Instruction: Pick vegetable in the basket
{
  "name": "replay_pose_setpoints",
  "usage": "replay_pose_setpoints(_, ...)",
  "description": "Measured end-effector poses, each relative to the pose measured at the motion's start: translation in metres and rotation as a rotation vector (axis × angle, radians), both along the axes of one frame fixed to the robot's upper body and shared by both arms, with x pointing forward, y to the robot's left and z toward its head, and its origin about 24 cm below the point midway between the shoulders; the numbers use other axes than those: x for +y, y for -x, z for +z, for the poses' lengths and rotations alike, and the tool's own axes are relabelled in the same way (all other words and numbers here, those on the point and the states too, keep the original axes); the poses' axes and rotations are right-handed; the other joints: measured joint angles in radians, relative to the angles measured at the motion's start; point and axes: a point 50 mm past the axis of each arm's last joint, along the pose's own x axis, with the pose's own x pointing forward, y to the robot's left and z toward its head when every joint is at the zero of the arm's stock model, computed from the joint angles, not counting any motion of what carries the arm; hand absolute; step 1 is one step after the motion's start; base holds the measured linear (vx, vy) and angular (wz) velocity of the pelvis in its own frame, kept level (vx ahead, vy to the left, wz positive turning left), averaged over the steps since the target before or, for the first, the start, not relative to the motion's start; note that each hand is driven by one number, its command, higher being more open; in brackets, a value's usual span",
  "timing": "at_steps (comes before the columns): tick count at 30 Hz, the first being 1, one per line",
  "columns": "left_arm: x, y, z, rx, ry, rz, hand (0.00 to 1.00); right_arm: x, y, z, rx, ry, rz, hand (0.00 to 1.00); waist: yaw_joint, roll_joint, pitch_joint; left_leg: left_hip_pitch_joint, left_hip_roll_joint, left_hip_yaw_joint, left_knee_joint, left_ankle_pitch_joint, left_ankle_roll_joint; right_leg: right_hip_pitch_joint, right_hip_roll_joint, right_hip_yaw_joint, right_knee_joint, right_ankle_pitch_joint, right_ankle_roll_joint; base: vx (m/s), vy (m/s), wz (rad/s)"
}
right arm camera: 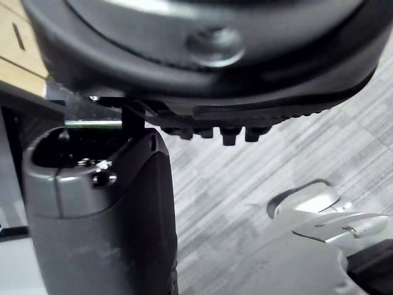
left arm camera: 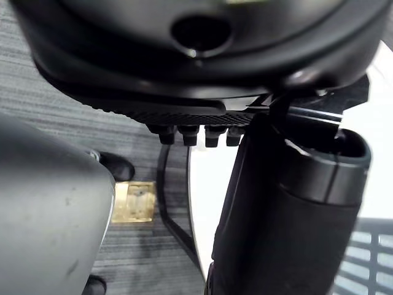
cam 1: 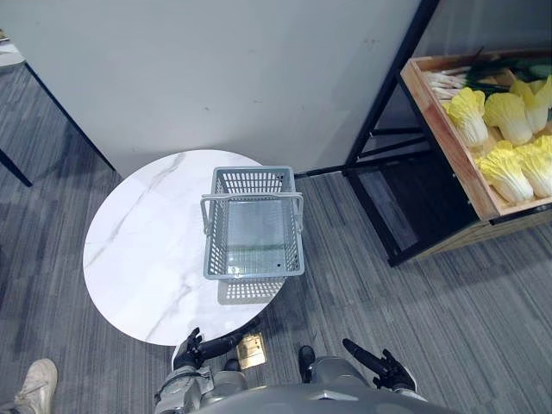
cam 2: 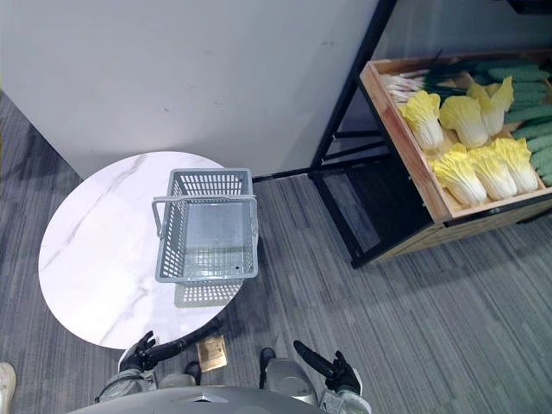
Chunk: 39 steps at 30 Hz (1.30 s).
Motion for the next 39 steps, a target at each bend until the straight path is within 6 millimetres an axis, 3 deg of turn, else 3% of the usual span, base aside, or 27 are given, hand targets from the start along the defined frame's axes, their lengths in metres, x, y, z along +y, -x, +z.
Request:
replay_pose_setpoints(6,0.002,0.001,0.000,0.006,-0.007,-0.007,1.00,0.000,0.004,-0.002,0.020,0.006,-0.012,1.00,0.003,-0.011,-0.007,-0.004,-0.032,-0.008,-0.002,0.017,0.022,0.024,-0.034,-0.001,-0.049,0.023,0.011,-0.03,0.072,0.08)
replay_pose_setpoints(9,0.006,0.002,0.000,0.011,-0.016,-0.005,1.00,-0.006,0.007,-0.002,0.028,0.015,-0.105,1.00,0.002,-0.009,-0.011,-0.001,-0.044,-0.008,-0.023,0.032,0.031,0.031,-0.041,0.001,-0.076,0.039,0.021,-0.05,0.046,0.02)
replay_pose_setpoints(12,0.007,0.004,0.000,0.014,-0.016,0.004,1.00,-0.023,-0.005,0.005,-0.014,0.053,-0.215,1.00,-0.004,-0.007,-0.012,0.001,-0.055,-0.006,-0.039,0.041,0.036,0.031,-0.052,0.005,-0.085,0.046,0.029,-0.03,0.058,-0.02)
replay_pose_setpoints(16,0.008,0.006,0.001,0.008,-0.024,-0.007,1.00,-0.066,-0.061,0.047,-0.251,0.234,-0.218,1.00,-0.009,-0.007,-0.013,0.005,-0.065,0.015,-0.055,0.045,0.042,0.016,-0.059,0.030,-0.085,0.052,0.038,-0.01,0.045,-0.16)
replay_pose_setpoints(18,0.007,0.004,0.001,0.007,-0.031,-0.047,1.00,-0.086,-0.115,0.094,-0.457,0.377,-0.154,1.00,-0.012,-0.005,-0.013,0.003,-0.071,0.024,-0.054,0.047,0.046,0.007,-0.063,0.048,-0.086,0.059,0.043,0.00,0.045,-0.18)
replay_pose_setpoints(20,0.007,0.002,0.002,0.004,-0.037,-0.077,1.00,-0.089,-0.149,0.131,-0.613,0.467,-0.080,1.00,-0.013,-0.006,-0.013,0.006,-0.072,0.027,-0.054,0.046,0.047,0.007,-0.064,0.051,-0.086,0.061,0.044,0.02,0.024,-0.06)
replay_pose_setpoints(21,0.006,0.001,0.002,0.001,-0.037,-0.089,1.00,-0.087,-0.168,0.154,-0.704,0.509,-0.031,1.00,-0.013,-0.006,-0.013,0.007,-0.073,0.028,-0.054,0.045,0.048,0.007,-0.064,0.052,-0.087,0.061,0.044,0.02,0.015,-0.03)
replay_pose_setpoints(22,0.005,0.001,0.002,-0.001,-0.035,-0.090,1.00,-0.084,-0.177,0.164,-0.746,0.528,0.001,1.00,-0.012,-0.006,-0.013,0.008,-0.073,0.028,-0.054,0.045,0.048,0.007,-0.064,0.052,-0.087,0.061,0.044,0.04,0.015,-0.02)
replay_pose_setpoints(24,0.001,-0.002,0.003,-0.011,-0.030,-0.112,1.00,-0.061,-0.210,0.197,-0.890,0.560,0.144,1.00,-0.008,-0.007,-0.012,0.013,-0.071,0.028,-0.054,0.043,0.049,0.010,-0.064,0.054,-0.087,0.062,0.043,0.04,0.011,-0.02)
replay_pose_setpoints(34,-0.002,0.000,0.003,-0.035,-0.002,-0.061,1.00,0.028,-0.278,0.252,-1.078,0.523,0.609,1.00,0.008,-0.012,-0.009,0.004,-0.074,0.014,-0.050,0.043,0.051,0.012,-0.070,0.050,-0.087,0.066,0.045,0.00,-0.001,0.02)
replay_pose_setpoints(39,-0.002,-0.002,0.006,-0.068,0.008,-0.027,1.00,0.038,-0.302,0.274,-1.059,0.621,0.763,1.00,0.026,-0.013,-0.008,-0.028,-0.078,-0.031,-0.032,0.048,0.052,0.012,-0.072,0.012,-0.090,0.066,0.045,-0.01,-0.024,0.26)
